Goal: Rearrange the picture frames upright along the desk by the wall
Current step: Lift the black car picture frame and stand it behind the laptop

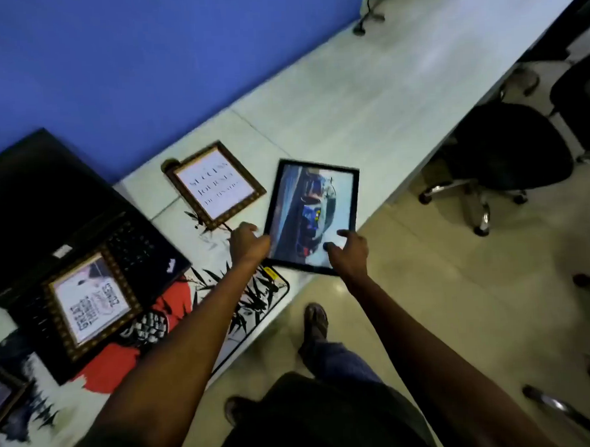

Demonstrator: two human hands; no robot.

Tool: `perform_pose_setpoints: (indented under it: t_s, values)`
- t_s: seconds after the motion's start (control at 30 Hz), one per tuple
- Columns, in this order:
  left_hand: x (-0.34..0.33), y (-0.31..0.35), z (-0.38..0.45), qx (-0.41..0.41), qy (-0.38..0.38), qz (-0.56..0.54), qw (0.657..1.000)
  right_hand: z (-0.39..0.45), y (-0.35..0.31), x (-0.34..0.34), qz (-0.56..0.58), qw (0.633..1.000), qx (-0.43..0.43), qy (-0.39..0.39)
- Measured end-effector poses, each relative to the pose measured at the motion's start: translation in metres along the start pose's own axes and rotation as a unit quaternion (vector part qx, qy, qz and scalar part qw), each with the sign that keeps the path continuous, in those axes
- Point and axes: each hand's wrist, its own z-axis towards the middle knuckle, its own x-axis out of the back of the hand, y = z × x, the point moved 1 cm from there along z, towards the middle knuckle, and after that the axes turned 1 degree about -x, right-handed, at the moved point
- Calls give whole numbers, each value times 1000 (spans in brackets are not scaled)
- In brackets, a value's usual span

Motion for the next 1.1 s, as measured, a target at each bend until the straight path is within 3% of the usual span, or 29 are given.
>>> perform_pose_setpoints:
  t_s: [0.07, 0.23, 0.33, 0.43, 0.6, 0.77, 0.93, 1.1]
  values:
    - [-13, 4, 9, 37, -17, 36, 999, 18, 7, 3, -45, 997, -61, -12]
    - [-31, 1, 16, 82, -40, 27, 995, 49, 24, -6, 39, 977, -200, -55]
    - [-36, -3, 25, 98, -54, 27, 993, 59, 28, -9, 92, 963, -251, -31]
    - [-37, -4, 28, 108, -76, 10, 991, 57, 28, -7, 109, 963, -246, 28]
    - [-20, 4, 24, 78, -75, -91, 990, 41, 13, 2, 104, 972, -193, 82]
    - [36, 2, 3, -10, -4, -186, 982, 13, -33, -16, 131, 982, -114, 70]
    - [147, -58, -17, 0, 134, -224, 965, -53, -108, -73, 100, 994, 53, 0]
    - [274, -133, -73, -24, 363, -138, 921, -143, -159, -149, 29, 964, 251, -82]
